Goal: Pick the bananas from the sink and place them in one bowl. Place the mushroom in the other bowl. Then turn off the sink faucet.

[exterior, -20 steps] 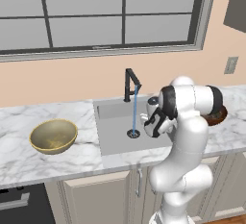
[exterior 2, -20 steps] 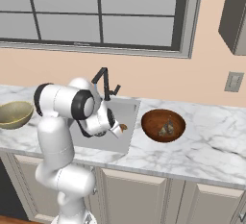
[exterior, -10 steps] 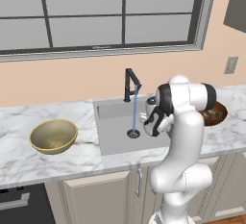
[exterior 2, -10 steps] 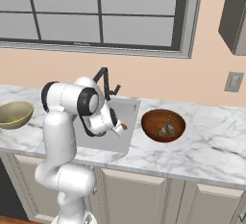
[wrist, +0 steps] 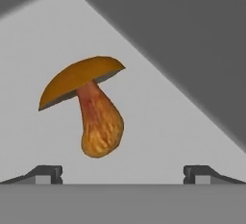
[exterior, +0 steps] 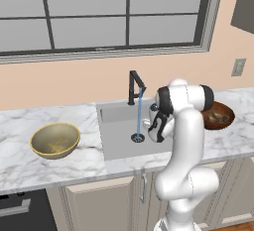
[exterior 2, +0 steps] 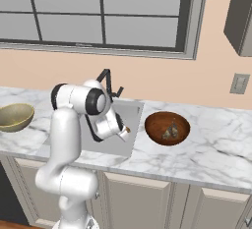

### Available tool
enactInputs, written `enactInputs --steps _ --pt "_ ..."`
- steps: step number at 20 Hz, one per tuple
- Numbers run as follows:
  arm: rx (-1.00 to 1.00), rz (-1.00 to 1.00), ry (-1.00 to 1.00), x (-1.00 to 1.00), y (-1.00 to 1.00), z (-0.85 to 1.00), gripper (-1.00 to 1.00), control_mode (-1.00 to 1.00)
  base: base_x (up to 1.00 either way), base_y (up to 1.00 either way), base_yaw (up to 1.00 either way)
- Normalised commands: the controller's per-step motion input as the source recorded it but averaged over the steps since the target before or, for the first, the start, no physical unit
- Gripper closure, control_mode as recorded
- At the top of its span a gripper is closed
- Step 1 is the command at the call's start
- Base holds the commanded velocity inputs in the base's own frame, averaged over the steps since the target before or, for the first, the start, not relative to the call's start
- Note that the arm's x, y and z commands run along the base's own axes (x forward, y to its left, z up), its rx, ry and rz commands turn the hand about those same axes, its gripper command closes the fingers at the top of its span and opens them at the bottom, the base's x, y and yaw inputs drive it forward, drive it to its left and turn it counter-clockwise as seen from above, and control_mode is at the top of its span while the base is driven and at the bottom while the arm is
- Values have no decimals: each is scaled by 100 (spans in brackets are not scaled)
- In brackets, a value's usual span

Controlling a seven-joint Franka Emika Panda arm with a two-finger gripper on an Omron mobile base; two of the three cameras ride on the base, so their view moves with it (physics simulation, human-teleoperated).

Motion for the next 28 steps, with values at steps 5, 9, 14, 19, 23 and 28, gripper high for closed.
enactInputs --steps 5,9,14,19,23,28 --pt "0 0 0 32 -12 -15 -100 -100 0 0 0" --pt "0 0 0 35 -6 -8 -100 -100 0 0 0" --pt "0 0 0 34 -1 -9 -100 -100 0 0 0" --pt "0 0 0 20 -7 -6 100 -100 0 0 0" --pt "0 0 0 4 -12 -3 100 -100 0 0 0" --pt "0 0 0 -6 -2 9 100 -100 0 0 0"
